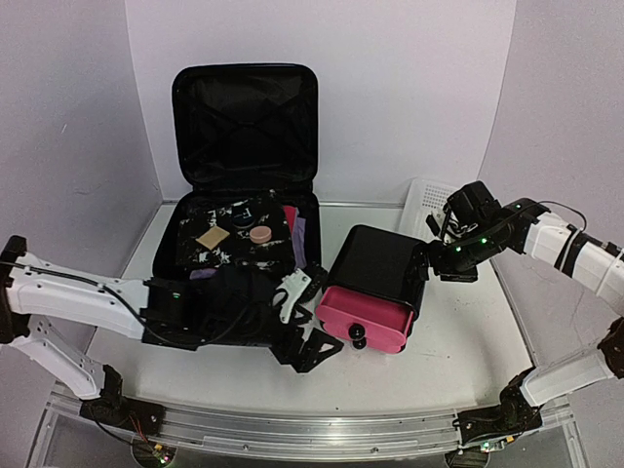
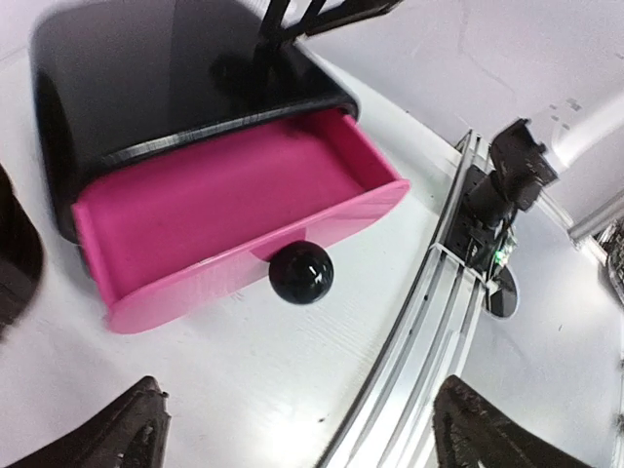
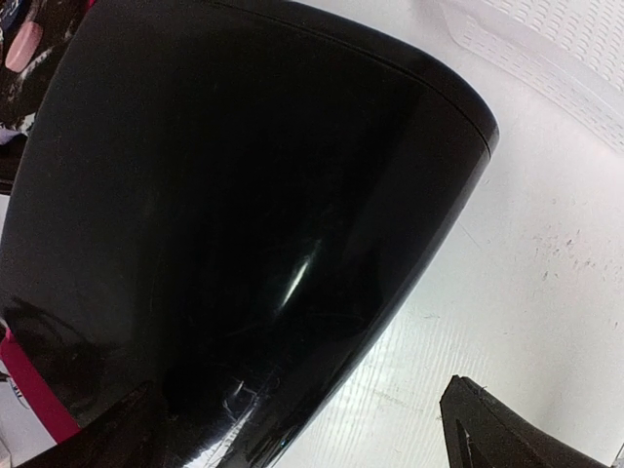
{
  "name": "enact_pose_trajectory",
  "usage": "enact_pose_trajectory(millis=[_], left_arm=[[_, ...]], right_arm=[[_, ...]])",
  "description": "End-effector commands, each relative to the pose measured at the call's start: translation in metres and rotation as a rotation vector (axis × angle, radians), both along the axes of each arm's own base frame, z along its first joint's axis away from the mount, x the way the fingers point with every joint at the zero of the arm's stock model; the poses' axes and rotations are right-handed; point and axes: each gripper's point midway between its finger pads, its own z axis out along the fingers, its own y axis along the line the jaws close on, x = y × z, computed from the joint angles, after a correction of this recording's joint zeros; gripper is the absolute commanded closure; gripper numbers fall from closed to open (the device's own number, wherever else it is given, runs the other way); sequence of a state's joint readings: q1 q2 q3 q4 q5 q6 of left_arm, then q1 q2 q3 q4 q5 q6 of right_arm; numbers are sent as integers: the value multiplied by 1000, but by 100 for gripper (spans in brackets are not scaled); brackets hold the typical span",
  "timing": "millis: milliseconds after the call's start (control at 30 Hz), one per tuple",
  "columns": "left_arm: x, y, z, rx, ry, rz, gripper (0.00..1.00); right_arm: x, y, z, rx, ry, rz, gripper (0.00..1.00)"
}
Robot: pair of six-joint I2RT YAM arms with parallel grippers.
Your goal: Open, take out, and arrange the luggage
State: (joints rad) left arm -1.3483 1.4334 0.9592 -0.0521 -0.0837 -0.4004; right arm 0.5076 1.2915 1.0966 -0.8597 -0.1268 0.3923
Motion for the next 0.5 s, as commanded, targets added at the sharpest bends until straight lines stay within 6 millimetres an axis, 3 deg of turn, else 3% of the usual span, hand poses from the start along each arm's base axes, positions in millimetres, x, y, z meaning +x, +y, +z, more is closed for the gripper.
enact_pose_trajectory(millis=[0,167,267,367,467], left_arm=[[9,40,61,-87,-226,12,1],[45,89,84,-59,-236,137,0],[81,115,92,-22,-157,241,1],[117,136,89,62,-87,314,1],[155,159,69,170,9,374,0]], right_arm=[[-5,-11,-12,-70,29,-12,2],[-3,-5,-12,-61,46,11,2],[-2,-2,-8,-57,41,28,2],[-1,0,-4,-51,33,39,2],[1,1,-3,-50,38,46,2]])
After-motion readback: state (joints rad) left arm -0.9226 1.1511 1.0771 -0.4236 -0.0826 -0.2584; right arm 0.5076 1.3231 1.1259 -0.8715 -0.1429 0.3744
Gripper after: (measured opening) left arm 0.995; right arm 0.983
